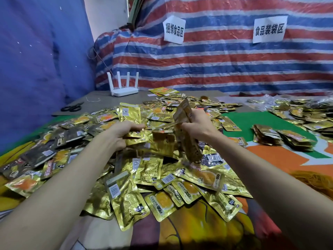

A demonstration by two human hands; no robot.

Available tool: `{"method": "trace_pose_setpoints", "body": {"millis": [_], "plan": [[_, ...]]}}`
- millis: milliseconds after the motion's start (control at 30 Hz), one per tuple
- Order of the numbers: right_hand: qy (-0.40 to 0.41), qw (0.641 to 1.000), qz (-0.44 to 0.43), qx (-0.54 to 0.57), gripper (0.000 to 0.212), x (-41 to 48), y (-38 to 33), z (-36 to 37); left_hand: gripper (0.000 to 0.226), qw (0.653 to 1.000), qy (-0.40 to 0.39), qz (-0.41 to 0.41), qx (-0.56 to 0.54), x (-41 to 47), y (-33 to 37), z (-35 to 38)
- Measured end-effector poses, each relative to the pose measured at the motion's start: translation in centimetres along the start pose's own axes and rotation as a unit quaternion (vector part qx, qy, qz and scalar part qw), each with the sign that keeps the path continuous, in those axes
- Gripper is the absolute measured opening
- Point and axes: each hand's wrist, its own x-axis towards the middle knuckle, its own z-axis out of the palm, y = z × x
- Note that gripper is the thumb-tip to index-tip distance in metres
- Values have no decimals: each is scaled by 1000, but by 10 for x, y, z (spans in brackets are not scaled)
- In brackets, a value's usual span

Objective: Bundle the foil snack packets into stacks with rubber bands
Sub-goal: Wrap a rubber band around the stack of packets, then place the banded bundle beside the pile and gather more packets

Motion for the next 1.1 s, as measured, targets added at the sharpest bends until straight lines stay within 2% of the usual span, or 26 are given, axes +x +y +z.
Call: {"method": "trace_pose_setpoints", "body": {"millis": [167,267,333,433,567,633,700,767,833,867,933,1033,1100], "plan": [[55,996,-4,66,8,-1,-6,8,26,996,16,62,-68,-6,2,-4],[87,988,13,126,12,-2,-9,16,8,986,18,102,-131,-10,3,-3],[116,978,27,171,19,-2,-13,21,7,976,11,117,-181,-12,3,-3],[145,964,61,213,23,-1,-14,29,8,945,-6,153,-290,-16,4,1],[124,940,107,300,16,-1,-9,47,4,906,22,206,-368,-17,-1,19],[121,919,144,346,10,-1,-10,56,17,918,59,192,-343,-15,-15,37],[120,895,170,395,9,-1,-12,66,44,935,99,161,-301,-13,-30,56],[118,890,180,402,5,-3,-14,73,83,957,149,132,-212,-11,-43,69],[121,884,201,404,13,-7,-13,76,105,971,188,117,-95,-7,-49,73],[128,876,214,413,18,-9,-11,75,108,976,182,110,-46,-8,-51,73],[142,864,223,429,21,-9,-8,74,104,988,122,89,15,-11,-51,71],[149,865,214,428,21,-9,-7,73,74,994,36,91,45,-13,-52,68],[144,876,198,416,30,-8,-10,73,64,993,28,103,52,-11,-52,66]]}}
